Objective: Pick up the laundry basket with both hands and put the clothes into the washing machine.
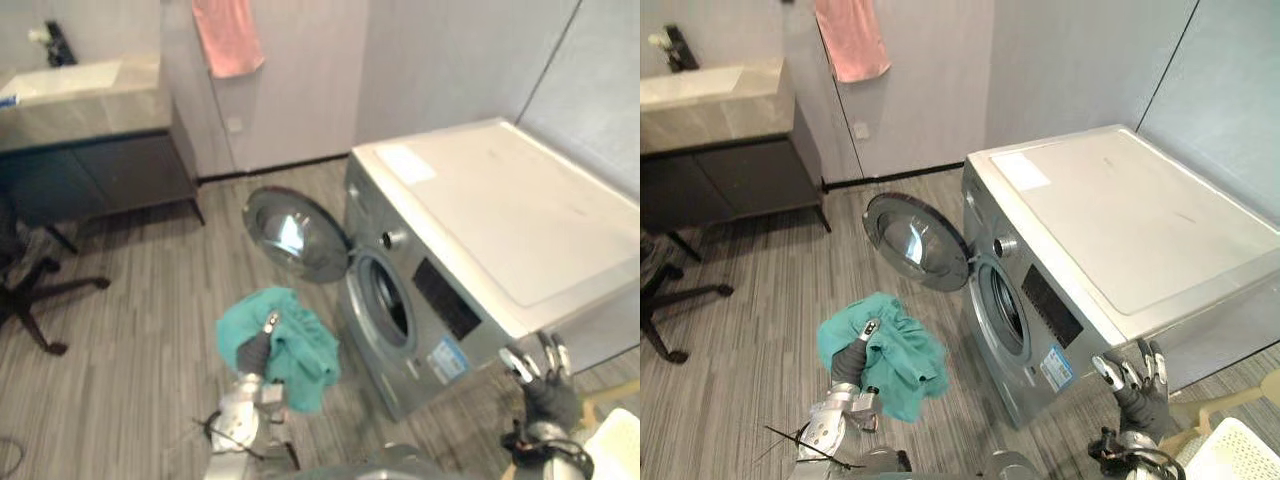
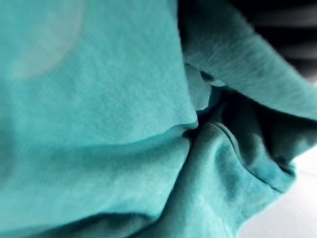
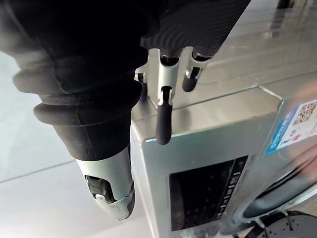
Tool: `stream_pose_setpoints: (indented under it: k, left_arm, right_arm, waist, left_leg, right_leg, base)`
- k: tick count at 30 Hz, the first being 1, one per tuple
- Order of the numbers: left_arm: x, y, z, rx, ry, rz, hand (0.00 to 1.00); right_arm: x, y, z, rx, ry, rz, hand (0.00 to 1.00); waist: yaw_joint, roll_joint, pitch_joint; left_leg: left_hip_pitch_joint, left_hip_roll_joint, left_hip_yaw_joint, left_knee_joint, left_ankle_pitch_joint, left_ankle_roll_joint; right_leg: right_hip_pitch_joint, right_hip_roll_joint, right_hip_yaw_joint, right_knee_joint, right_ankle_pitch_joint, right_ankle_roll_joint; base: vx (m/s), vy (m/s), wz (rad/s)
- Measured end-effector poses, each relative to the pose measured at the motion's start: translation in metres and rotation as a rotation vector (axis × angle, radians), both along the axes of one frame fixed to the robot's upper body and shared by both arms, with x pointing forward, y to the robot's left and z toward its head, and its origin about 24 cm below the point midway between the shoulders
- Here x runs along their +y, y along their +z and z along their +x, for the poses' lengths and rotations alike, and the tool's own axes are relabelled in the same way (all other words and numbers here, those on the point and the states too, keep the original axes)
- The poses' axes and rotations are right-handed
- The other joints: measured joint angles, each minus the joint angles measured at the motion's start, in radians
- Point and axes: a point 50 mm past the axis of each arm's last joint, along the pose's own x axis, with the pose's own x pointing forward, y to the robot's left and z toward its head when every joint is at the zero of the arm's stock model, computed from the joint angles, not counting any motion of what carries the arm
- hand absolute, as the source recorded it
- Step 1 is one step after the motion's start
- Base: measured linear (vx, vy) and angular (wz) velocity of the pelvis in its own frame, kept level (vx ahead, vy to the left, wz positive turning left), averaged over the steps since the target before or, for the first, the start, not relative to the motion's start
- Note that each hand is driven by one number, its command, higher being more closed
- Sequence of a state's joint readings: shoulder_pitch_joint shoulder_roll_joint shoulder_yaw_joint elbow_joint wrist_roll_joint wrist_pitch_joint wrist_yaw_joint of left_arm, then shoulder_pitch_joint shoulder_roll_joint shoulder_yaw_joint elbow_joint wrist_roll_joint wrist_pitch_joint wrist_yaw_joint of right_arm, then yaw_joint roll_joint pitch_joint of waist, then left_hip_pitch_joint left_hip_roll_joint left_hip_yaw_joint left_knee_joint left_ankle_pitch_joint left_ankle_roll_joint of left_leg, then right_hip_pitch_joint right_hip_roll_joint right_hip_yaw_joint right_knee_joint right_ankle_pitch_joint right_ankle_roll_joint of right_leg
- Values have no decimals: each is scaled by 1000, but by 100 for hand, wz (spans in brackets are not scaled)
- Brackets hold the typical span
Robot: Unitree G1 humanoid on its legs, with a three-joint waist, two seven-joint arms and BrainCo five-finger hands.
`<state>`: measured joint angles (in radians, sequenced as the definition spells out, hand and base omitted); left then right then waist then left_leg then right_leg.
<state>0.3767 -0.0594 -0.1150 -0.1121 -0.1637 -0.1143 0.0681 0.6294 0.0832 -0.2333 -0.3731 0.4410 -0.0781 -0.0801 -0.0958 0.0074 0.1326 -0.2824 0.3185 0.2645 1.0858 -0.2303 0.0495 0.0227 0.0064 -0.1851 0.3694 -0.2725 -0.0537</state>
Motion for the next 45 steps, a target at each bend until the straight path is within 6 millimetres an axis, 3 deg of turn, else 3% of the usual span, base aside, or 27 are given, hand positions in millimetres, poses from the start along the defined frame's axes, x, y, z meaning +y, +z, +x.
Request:
stream_pose_setpoints:
  k: [3,5,8,9,10,11,13,15,16,17,18,19,20,21,22,23,26,27,31,34,35,37,40,42,43,44,45]
  left_arm:
    - [0,-2,0,8,-6,0,100]
    - [1,-4,-1,16,-2,1,100]
    - [3,-14,-7,68,12,1,100]
    - [2,-16,-11,83,12,-5,100]
    - [0,-19,-14,98,9,-9,100]
    - [5,-21,-16,109,10,0,100]
    - [7,-19,-12,92,-5,17,100]
    - [3,-16,-7,76,-26,13,100]
    - [1,-16,-7,77,-37,10,100]
    - [-2,-16,-5,72,-57,7,100]
    - [-3,-15,-5,69,-60,8,100]
    - [-2,-15,-4,66,-58,8,100]
    - [3,-15,-4,68,-49,23,100]
    - [6,-15,-4,69,-39,30,100]
    - [12,-16,-5,76,-22,39,100]
    - [13,-17,-5,76,-13,42,100]
    - [21,-20,-5,90,16,41,100]
    - [19,-24,1,103,6,24,100]
    - [3,-18,18,70,-8,-31,100]
    - [1,-14,23,48,-14,-39,100]
    - [1,-14,24,41,-15,-41,100]
    - [0,-13,24,36,-20,-43,100]
    - [3,-16,20,53,-4,-41,100]
    - [2,-19,16,69,6,-55,100]
    - [1,-20,16,74,5,-58,100]
    - [5,-19,17,68,2,-50,100]
    - [6,-19,17,69,2,-46,100]
  right_arm:
    - [-9,-3,-1,21,-33,-32,0]
    - [-14,-6,1,32,-45,-50,0]
    - [-28,-13,13,71,-40,-119,0]
    - [-31,-13,13,82,-34,-139,0]
    - [-30,-18,13,108,-24,-143,0]
    - [-24,-30,7,155,-33,-99,0]
    - [-14,-37,4,186,6,-56,0]
    - [12,-43,12,193,150,-7,0]
    - [27,-48,17,199,205,27,0]
    - [46,-55,26,204,274,78,0]
    - [49,-57,28,206,285,84,0]
    - [57,-64,36,222,327,104,0]
    - [62,-69,44,236,362,111,0]
    - [63,-72,44,249,369,114,0]
    - [63,-78,43,276,366,119,0]
    - [62,-80,42,286,363,116,0]
    - [59,-96,40,364,364,107,0]
    - [50,-110,34,480,361,12,0]
    - [24,-143,10,803,390,-235,0]
    - [13,-159,-18,970,419,-267,0]
    - [17,-166,-30,1011,421,-224,0]
    - [16,-171,-40,1045,400,-182,0]
    - [17,-174,-46,1073,397,-163,0]
    - [14,-175,-49,1084,392,-162,0]
    - [15,-175,-47,1076,386,-152,0]
    - [21,-176,-48,1068,378,-119,0]
    - [24,-177,-47,1062,377,-105,0]
  waist:
    - [0,-12,-10]
    - [0,-19,-14]
    - [4,-14,-27]
    - [5,12,-46]
    - [7,23,-55]
    - [1,-21,-82]
    - [-1,-64,-99]
    - [3,-64,-96]
    - [10,-59,-92]
    - [35,-48,-89]
    - [38,-48,-89]
    - [49,-26,-77]
    - [54,-36,-64]
    - [52,-41,-56]
    - [48,-46,-54]
    - [49,-42,-55]
    - [44,-32,-51]
    - [19,-30,-43]
    - [25,14,-15]
    - [26,3,-7]
    - [35,-16,4]
    - [57,-17,6]
    - [85,-24,8]
    - [85,-2,8]
    - [81,1,1]
    - [85,-38,-6]
    - [89,-43,-3]
  left_leg:
    - [12,5,-83,-415,-3,-9]
    - [15,-21,-166,-538,9,-27]
    - [57,-62,-431,-743,45,-84]
    - [62,-60,-478,-754,60,-109]
    - [60,-81,-487,-712,82,-214]
    - [41,-116,-455,-669,59,-220]
    - [13,-150,-419,-623,30,-202]
    - [-38,-192,-375,-499,-38,-178]
    - [-30,-196,-333,-474,-74,-164]
    - [0,-195,-258,-482,-95,-138]
    - [11,-196,-241,-490,-96,-135]
    - [62,-194,-175,-542,-97,-124]
    - [124,-197,-111,-602,-82,-94]
    - [157,-201,-85,-631,-77,-85]
    - [203,-210,-51,-687,-69,-71]
    - [216,-210,-40,-706,-64,-63]
    - [241,-189,-1,-760,-54,-67]
    - [244,-188,-1,-768,-41,-92]
    - [268,-180,-17,-767,2,-112]
    - [256,-170,-27,-615,45,-91]
    - [209,-156,-53,-515,3,-78]
    - [147,-160,-117,-464,-54,-77]
    - [55,-175,-282,-503,-59,-78]
    - [40,-155,-350,-640,53,-111]
    - [49,-147,-343,-628,-9,-163]
    - [51,-159,-295,-625,-22,-143]
    - [51,-161,-263,-621,-29,-136]
  right_leg:
    - [13,-54,45,-45,10,27]
    - [9,-72,70,-53,14,47]
    - [-4,-93,178,-45,1,119]
    - [-16,-82,213,-37,-10,149]
    - [-16,-86,251,-37,-17,175]
    - [-13,-122,287,-66,-14,183]
    - [-28,-167,324,-92,-13,194]
    - [-50,-209,375,-84,16,257]
    - [-73,-220,404,-50,26,260]
    - [-139,-230,434,47,60,207]
    - [-155,-232,431,67,74,185]
    - [-224,-251,357,155,133,85]
    - [-289,-274,259,304,123,69]
    - [-301,-278,201,355,121,63]
    - [-302,-290,53,399,95,23]
    - [-303,-288,-1,393,76,5]
    - [-325,-186,-96,259,9,61]
    - [-309,-130,-96,122,61,8]
    - [-248,-108,-110,60,70,2]
    - [-128,-94,-100,-49,70,3]
    - [-81,-94,-88,-91,74,7]
    - [-45,-90,-64,-118,74,8]
    - [-25,-83,-21,-129,76,14]
    - [-21,-63,13,-127,55,76]
    - [-32,-63,51,-111,43,96]
    - [-60,-86,92,-99,44,116]
    - [-72,-94,119,-97,49,125]
  base:
    - [121,180,-25]
    - [120,276,-34]
    - [127,442,-90]
    - [115,508,-114]
    - [148,578,-88]
    - [145,443,-57]
    - [137,335,-29]
    - [120,392,-54]
    - [32,416,-113]
    - [10,331,-105]
    - [28,324,-144]
    - [4,273,-135]
    - [16,230,-139]
    - [21,131,-110]
    - [69,73,-77]
    - [126,75,-99]
    - [270,-5,-78]
    - [300,-69,-11]
    - [257,-21,-9]
    - [297,-26,-8]
    - [234,18,-16]
    - [189,72,-38]
    - [156,166,-61]
    - [138,289,-71]
    - [117,329,-78]
    - [118,383,-88]
    - [123,326,-111]
